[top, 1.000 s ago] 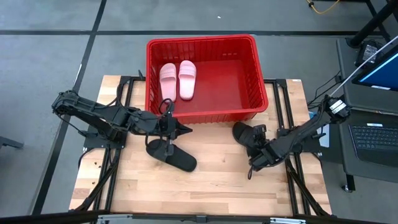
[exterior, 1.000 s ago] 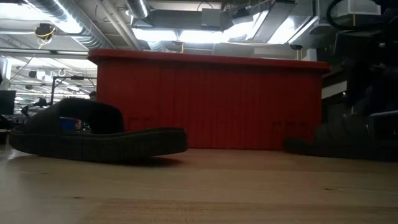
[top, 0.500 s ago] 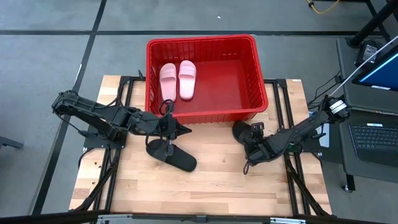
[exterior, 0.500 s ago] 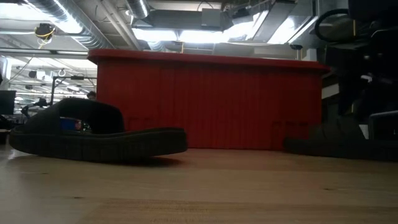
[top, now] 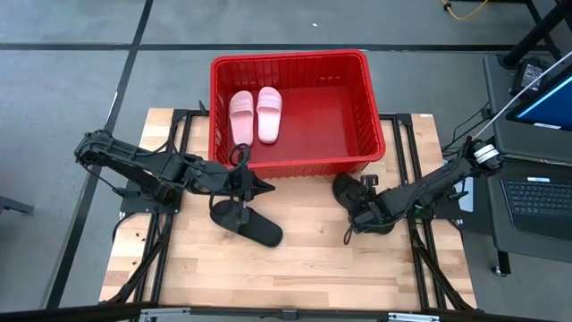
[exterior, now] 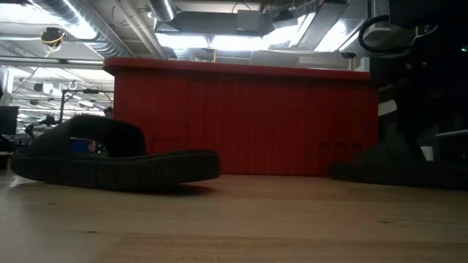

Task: Pick and place slides into bin
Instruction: Put the right black slide into the red bin

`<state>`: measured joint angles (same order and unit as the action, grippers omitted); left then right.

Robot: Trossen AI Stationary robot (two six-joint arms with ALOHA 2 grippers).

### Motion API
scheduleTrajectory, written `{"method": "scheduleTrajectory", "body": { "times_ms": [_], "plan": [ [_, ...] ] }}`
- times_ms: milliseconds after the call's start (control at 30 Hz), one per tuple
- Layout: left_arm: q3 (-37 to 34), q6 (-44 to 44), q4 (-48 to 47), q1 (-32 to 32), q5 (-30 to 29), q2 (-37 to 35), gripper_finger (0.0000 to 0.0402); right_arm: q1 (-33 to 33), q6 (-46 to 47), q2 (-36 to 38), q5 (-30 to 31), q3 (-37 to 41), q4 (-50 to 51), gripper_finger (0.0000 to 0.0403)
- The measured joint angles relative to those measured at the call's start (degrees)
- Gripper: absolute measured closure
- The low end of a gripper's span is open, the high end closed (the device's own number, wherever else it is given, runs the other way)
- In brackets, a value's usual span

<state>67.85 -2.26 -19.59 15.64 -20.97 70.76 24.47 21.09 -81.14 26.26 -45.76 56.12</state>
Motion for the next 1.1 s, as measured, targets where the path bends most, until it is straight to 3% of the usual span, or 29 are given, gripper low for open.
{"method": "scheduleTrajectory", "body": {
  "times_ms": [67, 567, 933, 1100],
  "plan": [
    [0.0, 0.0, -0.04, 0.0, 0.02, 0.0, 0.0398, 0.0, 1.39, 0.0, -0.02, -0.17, 0.13, 0.0386],
    [0.0, 0.04, -2.97, 0.0, -0.2, 0.0, 0.0398, 0.07, 4.38, -0.02, -0.93, -10.3, 7.91, 0.0391],
    [0.0, 2.54, -2.99, 0.0, -0.57, 0.0, 0.0398, 2.48, 4.11, -0.02, -0.5, -26.24, 10.6, 0.0391],
    [0.0, 2.54, -2.95, 0.0, -0.61, 0.0, 0.0398, 4.65, 2.76, -0.02, 3.98, -34.07, 11.11, 0.0391]
  ]
}}
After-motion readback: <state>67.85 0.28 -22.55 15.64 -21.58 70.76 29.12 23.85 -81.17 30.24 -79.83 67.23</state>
